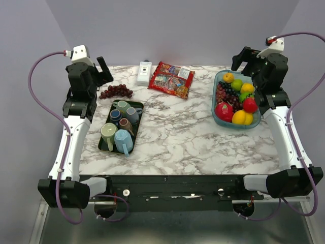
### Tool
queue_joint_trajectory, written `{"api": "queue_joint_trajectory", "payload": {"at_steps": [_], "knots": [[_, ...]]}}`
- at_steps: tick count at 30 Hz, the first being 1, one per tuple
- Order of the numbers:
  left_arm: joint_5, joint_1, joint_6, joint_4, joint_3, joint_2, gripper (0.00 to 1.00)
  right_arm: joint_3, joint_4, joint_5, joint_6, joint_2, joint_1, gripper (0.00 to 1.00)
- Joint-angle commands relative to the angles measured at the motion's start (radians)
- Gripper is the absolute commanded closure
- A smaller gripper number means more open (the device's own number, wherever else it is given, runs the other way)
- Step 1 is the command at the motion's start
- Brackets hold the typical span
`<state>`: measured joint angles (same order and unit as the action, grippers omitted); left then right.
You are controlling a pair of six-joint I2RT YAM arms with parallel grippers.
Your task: Turn the mug right side up
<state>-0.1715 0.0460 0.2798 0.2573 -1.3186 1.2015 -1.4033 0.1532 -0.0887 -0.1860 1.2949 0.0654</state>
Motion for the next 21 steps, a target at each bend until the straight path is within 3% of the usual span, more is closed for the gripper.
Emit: {"api": "queue_joint_trajectory", "payload": {"at_steps": [1, 4, 7, 10, 15, 17, 21], "knots": [[0.021, -0.006, 0.025, 0.111, -0.018, -0.007, 0.01, -0.011, 0.048, 0.072, 0.002, -0.011, -0.003, 0.00], [0.043, -0.023, 0.033, 0.138, 0.021, -0.013, 0.01, 0.006, 0.046, 0.067, -0.021, -0.023, -0.001, 0.00], [-0.073, -0.031, 0.065, 0.143, 0.082, -0.046, 0.01, 0.020, 0.037, 0.079, -0.043, -0.029, -0.003, 0.00], [-0.077, -0.064, 0.070, 0.152, 0.142, -0.086, 0.01, 0.004, 0.078, 0.052, -0.121, -0.013, -0.003, 0.02], [-0.073, -0.069, 0.120, 0.219, 0.203, -0.150, 0.01, -0.031, 0.117, 0.180, -0.158, 0.020, -0.003, 0.00], [0.025, -0.069, 0.108, 0.264, 0.196, -0.167, 0.01, -0.025, 0.120, 0.191, -0.187, 0.021, -0.001, 0.00], [0.359, -0.069, 0.094, 0.413, 0.205, -0.216, 0.01, -0.023, 0.144, 0.150, -0.211, 0.035, -0.003, 0.00]]}}
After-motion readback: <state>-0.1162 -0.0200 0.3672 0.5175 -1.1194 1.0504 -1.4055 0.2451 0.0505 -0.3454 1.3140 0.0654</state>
